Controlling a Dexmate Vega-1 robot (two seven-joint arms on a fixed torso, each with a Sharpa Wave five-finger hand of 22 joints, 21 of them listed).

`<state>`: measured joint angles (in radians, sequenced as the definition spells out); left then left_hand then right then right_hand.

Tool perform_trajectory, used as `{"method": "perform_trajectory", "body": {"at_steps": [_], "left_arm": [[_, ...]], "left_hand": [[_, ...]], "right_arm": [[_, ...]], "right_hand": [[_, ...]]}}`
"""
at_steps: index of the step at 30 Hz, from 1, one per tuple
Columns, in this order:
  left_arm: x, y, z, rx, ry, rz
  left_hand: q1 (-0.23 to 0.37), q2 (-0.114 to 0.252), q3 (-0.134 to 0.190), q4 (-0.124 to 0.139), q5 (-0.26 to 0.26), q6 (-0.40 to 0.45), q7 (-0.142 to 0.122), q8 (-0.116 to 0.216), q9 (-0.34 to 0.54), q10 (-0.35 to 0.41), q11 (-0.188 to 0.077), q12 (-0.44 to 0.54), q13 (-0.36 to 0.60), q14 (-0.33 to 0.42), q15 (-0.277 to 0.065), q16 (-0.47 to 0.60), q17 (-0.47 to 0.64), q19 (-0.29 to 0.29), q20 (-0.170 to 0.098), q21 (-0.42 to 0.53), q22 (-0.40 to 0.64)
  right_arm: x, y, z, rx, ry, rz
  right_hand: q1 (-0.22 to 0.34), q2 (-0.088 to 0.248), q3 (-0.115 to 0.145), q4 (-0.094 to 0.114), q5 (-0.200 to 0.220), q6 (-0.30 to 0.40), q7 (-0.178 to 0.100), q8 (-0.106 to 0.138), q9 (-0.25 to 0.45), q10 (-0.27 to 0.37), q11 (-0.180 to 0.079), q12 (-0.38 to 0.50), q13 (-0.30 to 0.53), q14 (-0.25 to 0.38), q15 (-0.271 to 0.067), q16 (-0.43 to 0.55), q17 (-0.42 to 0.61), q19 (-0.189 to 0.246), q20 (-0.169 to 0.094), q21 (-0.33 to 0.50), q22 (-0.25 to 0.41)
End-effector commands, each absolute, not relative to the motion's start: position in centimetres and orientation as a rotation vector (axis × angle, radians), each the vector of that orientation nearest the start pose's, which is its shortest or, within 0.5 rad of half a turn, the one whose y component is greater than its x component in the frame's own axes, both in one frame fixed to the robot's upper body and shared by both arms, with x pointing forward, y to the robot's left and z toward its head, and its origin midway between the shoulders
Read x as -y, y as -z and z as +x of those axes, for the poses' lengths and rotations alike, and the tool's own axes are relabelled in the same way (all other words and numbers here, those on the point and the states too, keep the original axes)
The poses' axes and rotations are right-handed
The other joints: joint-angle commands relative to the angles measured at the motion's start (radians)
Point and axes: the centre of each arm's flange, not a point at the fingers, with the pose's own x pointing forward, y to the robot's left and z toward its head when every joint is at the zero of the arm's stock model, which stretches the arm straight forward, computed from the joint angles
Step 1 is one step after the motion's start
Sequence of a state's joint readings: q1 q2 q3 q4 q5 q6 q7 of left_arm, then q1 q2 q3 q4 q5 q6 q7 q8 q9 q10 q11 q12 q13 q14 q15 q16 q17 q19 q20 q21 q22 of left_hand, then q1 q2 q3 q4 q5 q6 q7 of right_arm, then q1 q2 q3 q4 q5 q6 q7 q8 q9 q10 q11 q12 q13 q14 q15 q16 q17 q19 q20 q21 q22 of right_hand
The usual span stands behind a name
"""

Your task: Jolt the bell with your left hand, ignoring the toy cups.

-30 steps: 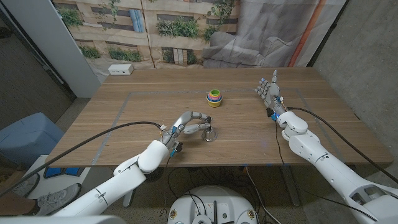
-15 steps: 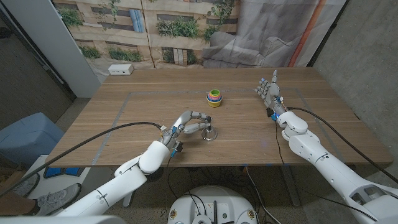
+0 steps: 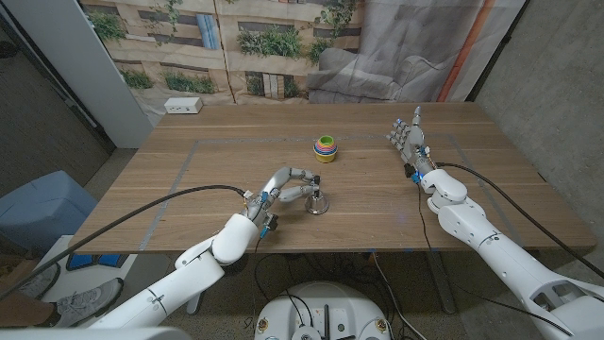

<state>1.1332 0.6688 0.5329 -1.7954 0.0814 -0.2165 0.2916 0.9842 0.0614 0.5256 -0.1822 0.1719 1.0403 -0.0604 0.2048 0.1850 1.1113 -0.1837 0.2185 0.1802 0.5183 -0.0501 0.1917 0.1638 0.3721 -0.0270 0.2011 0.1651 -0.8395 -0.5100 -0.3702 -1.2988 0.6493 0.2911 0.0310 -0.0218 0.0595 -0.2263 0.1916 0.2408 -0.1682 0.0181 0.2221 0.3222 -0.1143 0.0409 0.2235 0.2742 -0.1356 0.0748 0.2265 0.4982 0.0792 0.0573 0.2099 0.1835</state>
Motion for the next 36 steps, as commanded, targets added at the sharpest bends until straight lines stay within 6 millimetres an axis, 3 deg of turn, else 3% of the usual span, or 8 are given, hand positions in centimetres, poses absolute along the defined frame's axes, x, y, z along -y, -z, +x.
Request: {"method": "perform_trajectory", "body": {"at_steps": [1, 18, 36], "left_arm": [[-17.3, 9.0, 53.2, 0.764, 0.195, 0.605], [-19.3, 6.3, 52.6, 0.775, 0.125, 0.585], [-21.3, 4.0, 52.1, 0.834, 0.019, 0.691]], "left_hand": [[0.006, 0.005, -0.008, 0.002, -0.002, 0.048, 0.030, 0.008, 0.003, 0.053, -0.036, 0.002, 0.000, 0.012, -0.151, -0.004, 0.003, 0.013, 0.001, 0.004, 0.006], [0.010, 0.005, -0.018, 0.003, -0.003, 0.051, 0.026, 0.003, 0.004, 0.064, -0.037, -0.002, 0.000, 0.022, -0.150, -0.004, 0.003, 0.018, 0.000, 0.003, 0.006], [0.015, 0.007, -0.027, 0.004, -0.003, 0.054, 0.026, 0.000, 0.005, 0.070, -0.037, -0.005, 0.001, 0.030, -0.150, -0.004, 0.003, 0.021, 0.001, 0.002, 0.006]], "right_arm": [[29.1, 2.7, 65.3, 0.594, -0.207, 0.041], [29.1, 2.7, 65.3, 0.594, -0.207, 0.040], [29.1, 2.7, 65.3, 0.595, -0.207, 0.040]], "right_hand": [[-0.002, 0.104, -0.007, -0.001, 0.008, -0.055, -0.001, 0.005, 0.004, -0.004, 0.003, 0.005, 0.002, -0.005, -0.001, 0.008, 0.002, 0.006, 0.002, 0.005, 0.003], [-0.002, 0.104, -0.007, -0.001, 0.008, -0.055, -0.001, 0.005, 0.004, -0.004, 0.002, 0.006, 0.002, -0.006, -0.001, 0.007, 0.002, 0.006, 0.002, 0.005, 0.003], [-0.002, 0.104, -0.007, -0.001, 0.008, -0.054, -0.003, 0.005, 0.004, -0.004, 0.002, 0.005, 0.002, -0.007, -0.002, 0.007, 0.002, 0.006, 0.002, 0.005, 0.003]]}}
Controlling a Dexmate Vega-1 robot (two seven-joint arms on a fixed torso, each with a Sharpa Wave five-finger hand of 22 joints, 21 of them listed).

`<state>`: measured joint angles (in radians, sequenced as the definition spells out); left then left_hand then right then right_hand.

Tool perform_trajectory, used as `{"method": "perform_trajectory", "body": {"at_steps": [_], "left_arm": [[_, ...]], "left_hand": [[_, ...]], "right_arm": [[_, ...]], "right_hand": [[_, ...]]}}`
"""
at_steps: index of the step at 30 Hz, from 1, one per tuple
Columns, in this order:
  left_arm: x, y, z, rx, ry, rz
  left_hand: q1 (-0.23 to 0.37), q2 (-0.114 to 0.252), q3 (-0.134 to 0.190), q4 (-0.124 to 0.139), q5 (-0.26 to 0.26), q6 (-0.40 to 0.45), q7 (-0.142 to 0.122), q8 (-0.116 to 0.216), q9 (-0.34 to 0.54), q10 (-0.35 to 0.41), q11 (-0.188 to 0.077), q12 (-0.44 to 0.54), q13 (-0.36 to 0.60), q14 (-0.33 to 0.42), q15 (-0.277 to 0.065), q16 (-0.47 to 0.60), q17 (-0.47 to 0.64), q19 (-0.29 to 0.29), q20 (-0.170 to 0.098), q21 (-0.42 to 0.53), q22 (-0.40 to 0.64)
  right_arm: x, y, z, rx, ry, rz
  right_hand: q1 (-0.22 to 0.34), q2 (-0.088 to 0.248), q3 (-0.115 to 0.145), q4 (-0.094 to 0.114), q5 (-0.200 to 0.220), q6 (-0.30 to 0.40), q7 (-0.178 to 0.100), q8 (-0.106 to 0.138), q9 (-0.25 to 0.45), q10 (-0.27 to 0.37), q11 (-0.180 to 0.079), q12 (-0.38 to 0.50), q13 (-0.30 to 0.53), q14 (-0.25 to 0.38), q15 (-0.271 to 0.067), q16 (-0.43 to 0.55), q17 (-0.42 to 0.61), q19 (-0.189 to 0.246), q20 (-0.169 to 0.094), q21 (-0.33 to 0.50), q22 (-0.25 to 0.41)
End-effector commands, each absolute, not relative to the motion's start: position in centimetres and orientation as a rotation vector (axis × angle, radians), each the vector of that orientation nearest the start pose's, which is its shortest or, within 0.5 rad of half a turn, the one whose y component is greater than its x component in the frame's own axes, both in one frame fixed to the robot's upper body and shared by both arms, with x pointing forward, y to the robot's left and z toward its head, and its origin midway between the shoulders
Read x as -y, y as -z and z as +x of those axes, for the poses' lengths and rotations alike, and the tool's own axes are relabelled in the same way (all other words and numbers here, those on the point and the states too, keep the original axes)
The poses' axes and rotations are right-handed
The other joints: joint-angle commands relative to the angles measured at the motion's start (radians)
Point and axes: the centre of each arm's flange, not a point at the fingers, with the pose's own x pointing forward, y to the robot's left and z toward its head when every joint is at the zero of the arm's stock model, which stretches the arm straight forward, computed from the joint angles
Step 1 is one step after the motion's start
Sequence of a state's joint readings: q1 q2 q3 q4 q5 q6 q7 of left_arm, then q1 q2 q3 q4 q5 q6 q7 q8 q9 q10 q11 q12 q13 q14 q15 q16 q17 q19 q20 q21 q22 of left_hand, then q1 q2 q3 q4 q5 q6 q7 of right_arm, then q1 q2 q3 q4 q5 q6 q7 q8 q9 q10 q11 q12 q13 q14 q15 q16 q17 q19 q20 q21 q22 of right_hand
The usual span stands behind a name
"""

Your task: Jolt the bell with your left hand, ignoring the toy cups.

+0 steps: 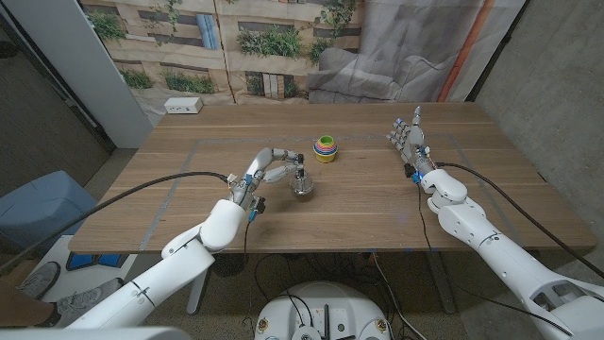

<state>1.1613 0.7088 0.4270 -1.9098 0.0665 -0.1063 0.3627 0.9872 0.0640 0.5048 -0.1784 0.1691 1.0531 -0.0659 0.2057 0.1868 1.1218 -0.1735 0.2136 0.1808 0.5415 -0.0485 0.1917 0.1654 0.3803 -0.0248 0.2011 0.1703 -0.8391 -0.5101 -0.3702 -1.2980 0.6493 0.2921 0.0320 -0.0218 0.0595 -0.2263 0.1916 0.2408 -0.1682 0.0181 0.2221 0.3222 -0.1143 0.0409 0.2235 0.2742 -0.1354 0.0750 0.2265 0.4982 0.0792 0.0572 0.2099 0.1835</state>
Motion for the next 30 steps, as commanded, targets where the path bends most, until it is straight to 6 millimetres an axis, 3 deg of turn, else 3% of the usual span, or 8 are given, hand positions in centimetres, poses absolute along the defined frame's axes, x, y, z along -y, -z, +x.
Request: {"method": "perform_trajectory", "body": {"at_steps": [1, 14, 30], "left_arm": [[-21.3, 3.8, 52.1, 0.843, 0.018, 0.697], [-21.5, 3.2, 51.9, 0.962, -0.080, 0.794], [-20.3, 3.1, 50.6, 1.204, -0.165, 0.964]], "left_hand": [[0.013, 0.005, -0.007, 0.000, 0.000, 0.042, 0.031, -0.002, 0.003, 0.060, -0.048, -0.001, 0.000, 0.007, -0.151, -0.004, 0.002, 0.013, -0.001, 0.002, 0.001], [0.018, 0.004, -0.014, -0.001, 0.000, 0.045, 0.031, -0.004, 0.004, 0.063, -0.049, -0.004, 0.001, 0.006, -0.153, -0.008, 0.000, 0.006, -0.012, -0.002, 0.001], [0.026, 0.006, -0.021, -0.001, -0.001, 0.052, 0.020, -0.004, 0.005, 0.063, -0.050, -0.009, 0.002, 0.002, -0.155, -0.011, 0.000, 0.002, -0.018, -0.005, 0.001]], "right_arm": [[29.1, 2.7, 65.3, 0.594, -0.207, 0.040], [29.1, 2.7, 65.3, 0.594, -0.207, 0.040], [29.1, 2.7, 65.3, 0.595, -0.207, 0.040]], "right_hand": [[-0.002, 0.104, -0.007, -0.001, 0.008, -0.055, -0.003, 0.005, 0.004, -0.005, 0.001, 0.005, 0.002, -0.007, -0.003, 0.007, 0.002, 0.007, 0.002, 0.005, 0.003], [-0.002, 0.104, -0.007, -0.001, 0.008, -0.054, -0.001, 0.005, 0.004, -0.003, 0.002, 0.006, 0.002, -0.006, -0.002, 0.008, 0.002, 0.006, 0.002, 0.005, 0.003], [-0.002, 0.104, -0.007, -0.001, 0.008, -0.055, -0.002, 0.005, 0.004, -0.004, 0.002, 0.005, 0.002, -0.006, -0.002, 0.007, 0.002, 0.006, 0.002, 0.005, 0.003]]}}
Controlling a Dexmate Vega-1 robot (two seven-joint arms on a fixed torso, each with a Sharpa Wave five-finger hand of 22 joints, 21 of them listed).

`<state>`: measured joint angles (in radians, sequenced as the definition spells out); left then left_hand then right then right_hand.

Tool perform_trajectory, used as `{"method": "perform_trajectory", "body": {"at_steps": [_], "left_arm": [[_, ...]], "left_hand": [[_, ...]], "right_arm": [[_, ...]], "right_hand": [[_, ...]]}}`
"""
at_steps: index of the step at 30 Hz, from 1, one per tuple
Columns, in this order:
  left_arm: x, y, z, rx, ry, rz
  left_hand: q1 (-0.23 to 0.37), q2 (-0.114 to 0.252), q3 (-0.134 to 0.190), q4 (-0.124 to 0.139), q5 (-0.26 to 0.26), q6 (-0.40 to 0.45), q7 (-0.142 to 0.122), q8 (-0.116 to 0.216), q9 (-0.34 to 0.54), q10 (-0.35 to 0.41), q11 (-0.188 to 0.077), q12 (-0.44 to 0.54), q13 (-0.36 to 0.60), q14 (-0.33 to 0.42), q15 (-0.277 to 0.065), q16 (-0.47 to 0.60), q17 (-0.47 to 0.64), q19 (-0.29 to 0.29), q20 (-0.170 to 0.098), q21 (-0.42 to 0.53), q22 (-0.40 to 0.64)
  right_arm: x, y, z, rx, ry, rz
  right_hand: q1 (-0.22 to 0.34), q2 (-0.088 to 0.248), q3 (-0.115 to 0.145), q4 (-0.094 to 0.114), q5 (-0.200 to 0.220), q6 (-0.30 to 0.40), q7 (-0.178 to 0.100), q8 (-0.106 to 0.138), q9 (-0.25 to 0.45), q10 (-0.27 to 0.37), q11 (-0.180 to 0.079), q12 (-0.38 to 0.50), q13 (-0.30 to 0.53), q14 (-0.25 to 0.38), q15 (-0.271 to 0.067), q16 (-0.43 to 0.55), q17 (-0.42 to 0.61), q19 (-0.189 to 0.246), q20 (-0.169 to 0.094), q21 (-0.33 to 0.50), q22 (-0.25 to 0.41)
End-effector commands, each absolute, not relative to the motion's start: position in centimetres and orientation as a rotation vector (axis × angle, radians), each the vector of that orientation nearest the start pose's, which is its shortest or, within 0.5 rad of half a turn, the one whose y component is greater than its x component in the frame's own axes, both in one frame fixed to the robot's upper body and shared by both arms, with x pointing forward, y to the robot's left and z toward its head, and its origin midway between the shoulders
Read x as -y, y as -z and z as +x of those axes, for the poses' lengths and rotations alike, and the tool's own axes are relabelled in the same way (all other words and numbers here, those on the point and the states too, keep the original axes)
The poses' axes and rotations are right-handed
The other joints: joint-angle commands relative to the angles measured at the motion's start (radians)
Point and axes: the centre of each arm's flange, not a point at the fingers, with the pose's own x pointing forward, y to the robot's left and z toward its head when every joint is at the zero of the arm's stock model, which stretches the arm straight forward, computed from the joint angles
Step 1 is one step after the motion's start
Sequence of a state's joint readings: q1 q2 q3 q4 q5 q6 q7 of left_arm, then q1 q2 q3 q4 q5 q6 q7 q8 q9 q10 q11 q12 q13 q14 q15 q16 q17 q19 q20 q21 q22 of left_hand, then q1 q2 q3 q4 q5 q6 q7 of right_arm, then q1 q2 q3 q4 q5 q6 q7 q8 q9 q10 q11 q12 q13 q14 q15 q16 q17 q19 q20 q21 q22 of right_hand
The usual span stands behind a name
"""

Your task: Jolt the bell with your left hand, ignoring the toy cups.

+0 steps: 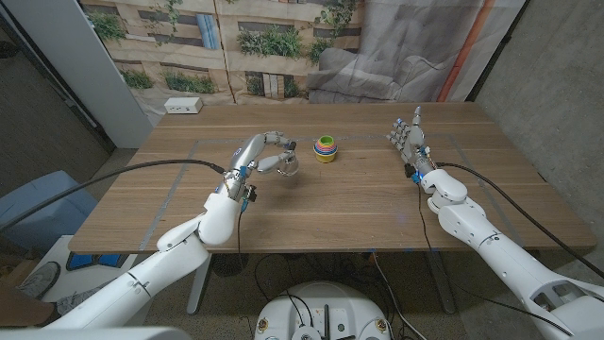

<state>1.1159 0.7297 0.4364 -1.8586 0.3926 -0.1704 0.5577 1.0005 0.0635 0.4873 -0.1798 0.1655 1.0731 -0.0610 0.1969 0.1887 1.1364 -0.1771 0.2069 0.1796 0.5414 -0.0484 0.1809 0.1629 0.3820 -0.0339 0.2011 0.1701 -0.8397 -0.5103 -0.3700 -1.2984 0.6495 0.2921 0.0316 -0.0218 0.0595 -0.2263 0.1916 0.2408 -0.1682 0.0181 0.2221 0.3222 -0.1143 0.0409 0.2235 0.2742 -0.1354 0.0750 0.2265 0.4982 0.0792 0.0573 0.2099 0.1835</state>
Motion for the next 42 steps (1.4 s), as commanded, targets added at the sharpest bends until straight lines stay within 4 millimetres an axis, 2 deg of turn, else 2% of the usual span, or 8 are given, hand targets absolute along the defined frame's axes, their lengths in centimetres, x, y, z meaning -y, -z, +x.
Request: {"method": "perform_trajectory", "body": {"at_steps": [1, 12, 26, 42], "left_arm": [[-20.2, 3.2, 50.5, 1.215, -0.169, 0.978], [-20.0, 3.4, 50.3, 1.259, -0.182, 1.016], [-21.1, 4.6, 52.1, 0.986, -0.180, 0.784], [-22.5, 4.9, 53.2, 0.765, -0.190, 0.604]], "left_hand": [[0.013, 0.007, -0.004, 0.001, 0.002, 0.032, 0.015, 0.005, 0.004, 0.049, -0.046, -0.002, 0.003, 0.002, -0.155, -0.001, 0.002, 0.000, -0.009, -0.005, 0.001], [0.017, 0.007, -0.010, 0.002, 0.002, 0.035, 0.007, 0.004, 0.004, 0.051, -0.046, -0.004, 0.004, 0.000, -0.157, -0.002, 0.003, 0.000, -0.012, -0.006, 0.001], [0.020, 0.007, -0.016, 0.003, 0.002, 0.035, 0.006, 0.002, 0.004, 0.051, -0.047, -0.006, 0.004, 0.000, -0.158, -0.002, 0.003, 0.000, -0.013, -0.006, 0.001], [0.021, 0.007, -0.026, 0.005, 0.002, 0.035, 0.009, 0.000, 0.005, 0.053, -0.046, -0.007, 0.004, 0.003, -0.155, 0.000, 0.004, 0.004, -0.010, -0.004, 0.001]], "right_arm": [[29.1, 2.7, 65.3, 0.595, -0.207, 0.040], [29.1, 2.7, 65.3, 0.595, -0.207, 0.040], [29.1, 2.8, 65.3, 0.595, -0.207, 0.040], [29.1, 2.8, 65.3, 0.595, -0.207, 0.040]], "right_hand": [[-0.002, 0.104, -0.007, -0.001, 0.008, -0.054, -0.002, 0.005, 0.004, -0.004, 0.002, 0.005, 0.002, -0.006, -0.002, 0.007, 0.002, 0.006, 0.002, 0.005, 0.003], [-0.002, 0.104, -0.007, -0.001, 0.008, -0.055, -0.002, 0.005, 0.004, -0.004, 0.003, 0.005, 0.002, -0.006, -0.002, 0.007, 0.002, 0.006, 0.001, 0.005, 0.003], [-0.002, 0.104, -0.007, -0.001, 0.008, -0.055, -0.001, 0.005, 0.004, -0.004, 0.002, 0.005, 0.002, -0.005, -0.003, 0.008, 0.002, 0.007, 0.002, 0.005, 0.003], [-0.002, 0.104, -0.007, -0.001, 0.008, -0.055, -0.002, 0.005, 0.004, -0.005, 0.001, 0.005, 0.002, -0.005, -0.004, 0.008, 0.002, 0.006, 0.002, 0.005, 0.003]]}}
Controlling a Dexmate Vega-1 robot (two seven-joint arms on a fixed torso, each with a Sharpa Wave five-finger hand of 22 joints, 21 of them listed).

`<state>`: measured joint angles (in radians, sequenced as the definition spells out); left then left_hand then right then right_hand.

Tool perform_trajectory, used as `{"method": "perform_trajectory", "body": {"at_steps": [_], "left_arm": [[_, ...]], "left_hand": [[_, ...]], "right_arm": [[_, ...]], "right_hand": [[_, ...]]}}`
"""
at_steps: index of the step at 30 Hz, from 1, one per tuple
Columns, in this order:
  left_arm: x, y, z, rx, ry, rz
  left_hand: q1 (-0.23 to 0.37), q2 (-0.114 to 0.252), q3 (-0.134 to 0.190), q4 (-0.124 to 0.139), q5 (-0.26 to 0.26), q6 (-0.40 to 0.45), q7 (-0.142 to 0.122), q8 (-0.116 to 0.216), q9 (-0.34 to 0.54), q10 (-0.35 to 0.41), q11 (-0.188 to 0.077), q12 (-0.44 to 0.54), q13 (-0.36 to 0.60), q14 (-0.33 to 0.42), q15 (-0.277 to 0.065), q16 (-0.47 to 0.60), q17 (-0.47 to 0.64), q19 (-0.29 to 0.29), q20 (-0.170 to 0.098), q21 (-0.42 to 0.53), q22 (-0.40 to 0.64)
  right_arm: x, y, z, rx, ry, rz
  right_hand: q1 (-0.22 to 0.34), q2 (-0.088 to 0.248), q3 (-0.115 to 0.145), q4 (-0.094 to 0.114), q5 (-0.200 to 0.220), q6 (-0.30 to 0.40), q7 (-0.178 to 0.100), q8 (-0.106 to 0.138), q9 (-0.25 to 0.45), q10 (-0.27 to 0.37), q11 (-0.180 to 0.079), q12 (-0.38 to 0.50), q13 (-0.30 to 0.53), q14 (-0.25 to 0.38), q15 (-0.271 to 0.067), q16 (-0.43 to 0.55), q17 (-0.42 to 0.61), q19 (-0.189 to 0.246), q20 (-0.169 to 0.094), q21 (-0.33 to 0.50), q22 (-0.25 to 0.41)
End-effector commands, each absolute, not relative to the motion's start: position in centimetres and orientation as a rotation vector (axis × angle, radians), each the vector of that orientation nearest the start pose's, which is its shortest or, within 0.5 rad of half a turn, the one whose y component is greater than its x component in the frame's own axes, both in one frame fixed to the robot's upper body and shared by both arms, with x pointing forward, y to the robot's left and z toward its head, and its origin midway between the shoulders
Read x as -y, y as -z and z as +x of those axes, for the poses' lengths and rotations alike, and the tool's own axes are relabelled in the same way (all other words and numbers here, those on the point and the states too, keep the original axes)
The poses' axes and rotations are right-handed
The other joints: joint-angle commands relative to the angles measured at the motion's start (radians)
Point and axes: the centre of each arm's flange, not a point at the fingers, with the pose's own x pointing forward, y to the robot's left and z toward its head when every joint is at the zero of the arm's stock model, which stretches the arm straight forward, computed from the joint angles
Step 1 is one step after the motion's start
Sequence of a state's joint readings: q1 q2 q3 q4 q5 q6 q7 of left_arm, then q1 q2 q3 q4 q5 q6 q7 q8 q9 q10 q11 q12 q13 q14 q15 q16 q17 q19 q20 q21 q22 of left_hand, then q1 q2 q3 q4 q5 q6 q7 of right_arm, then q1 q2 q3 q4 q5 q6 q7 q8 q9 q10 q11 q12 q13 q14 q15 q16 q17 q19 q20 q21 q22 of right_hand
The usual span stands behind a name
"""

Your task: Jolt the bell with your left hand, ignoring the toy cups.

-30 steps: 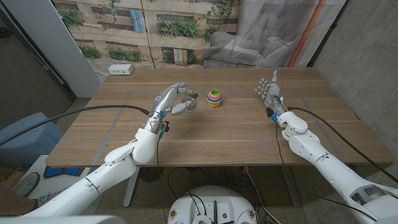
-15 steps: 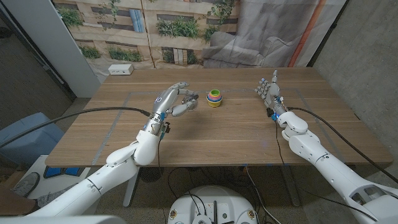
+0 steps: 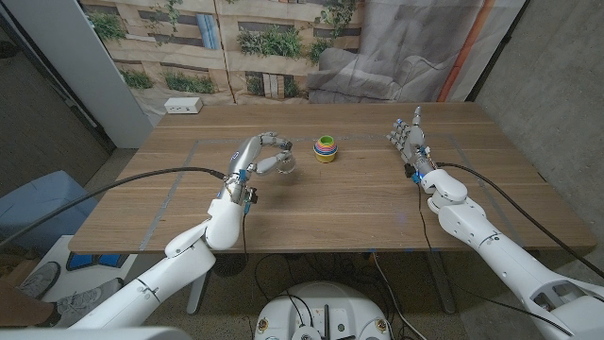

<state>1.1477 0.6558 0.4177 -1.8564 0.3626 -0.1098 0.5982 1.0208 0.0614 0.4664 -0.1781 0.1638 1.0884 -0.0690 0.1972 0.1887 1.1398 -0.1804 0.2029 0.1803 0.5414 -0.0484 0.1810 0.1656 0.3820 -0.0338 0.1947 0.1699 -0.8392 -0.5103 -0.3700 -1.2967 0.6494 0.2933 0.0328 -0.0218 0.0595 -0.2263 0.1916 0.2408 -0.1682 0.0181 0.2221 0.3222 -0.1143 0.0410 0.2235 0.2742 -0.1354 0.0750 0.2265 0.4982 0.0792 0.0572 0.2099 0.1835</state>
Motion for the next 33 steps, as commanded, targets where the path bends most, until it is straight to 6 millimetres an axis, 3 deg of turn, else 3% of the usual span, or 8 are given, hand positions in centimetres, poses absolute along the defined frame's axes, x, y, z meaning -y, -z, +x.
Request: {"method": "perform_trajectory", "body": {"at_steps": [1, 9, 33], "left_arm": [[-22.5, 5.0, 53.3, 0.748, -0.188, 0.591], [-23.0, 5.8, 53.5, 0.675, -0.177, 0.527], [-21.1, 5.9, 54.1, 0.449, -0.041, 0.322]], "left_hand": [[0.000, 0.009, -0.006, 0.003, 0.003, 0.019, 0.018, 0.000, 0.005, 0.050, -0.043, -0.003, 0.004, 0.003, -0.155, 0.000, 0.001, 0.004, -0.010, 0.002, 0.001], [0.000, 0.009, -0.010, 0.004, 0.004, 0.017, 0.019, -0.002, 0.005, 0.048, -0.043, -0.005, 0.003, 0.004, -0.153, 0.000, 0.001, 0.005, -0.009, 0.002, 0.001], [0.004, 0.012, -0.021, 0.004, 0.006, 0.017, 0.027, -0.003, 0.006, 0.050, -0.043, -0.006, 0.004, 0.005, -0.151, -0.001, 0.000, 0.006, -0.006, 0.002, 0.002]], "right_arm": [[29.1, 2.8, 65.3, 0.595, -0.207, 0.040], [29.1, 2.7, 65.3, 0.595, -0.207, 0.040], [29.1, 2.8, 65.3, 0.595, -0.207, 0.040]], "right_hand": [[-0.002, 0.104, -0.007, -0.001, 0.008, -0.055, -0.002, 0.005, 0.004, -0.004, 0.001, 0.005, 0.002, -0.005, -0.003, 0.008, 0.002, 0.006, 0.002, 0.005, 0.003], [-0.002, 0.104, -0.007, -0.001, 0.008, -0.055, -0.001, 0.005, 0.004, -0.005, 0.003, 0.005, 0.002, -0.005, -0.001, 0.008, 0.002, 0.006, 0.002, 0.005, 0.003], [-0.002, 0.104, -0.007, -0.001, 0.008, -0.055, -0.002, 0.005, 0.004, -0.005, 0.000, 0.005, 0.002, -0.005, -0.002, 0.008, 0.002, 0.007, 0.002, 0.005, 0.003]]}}
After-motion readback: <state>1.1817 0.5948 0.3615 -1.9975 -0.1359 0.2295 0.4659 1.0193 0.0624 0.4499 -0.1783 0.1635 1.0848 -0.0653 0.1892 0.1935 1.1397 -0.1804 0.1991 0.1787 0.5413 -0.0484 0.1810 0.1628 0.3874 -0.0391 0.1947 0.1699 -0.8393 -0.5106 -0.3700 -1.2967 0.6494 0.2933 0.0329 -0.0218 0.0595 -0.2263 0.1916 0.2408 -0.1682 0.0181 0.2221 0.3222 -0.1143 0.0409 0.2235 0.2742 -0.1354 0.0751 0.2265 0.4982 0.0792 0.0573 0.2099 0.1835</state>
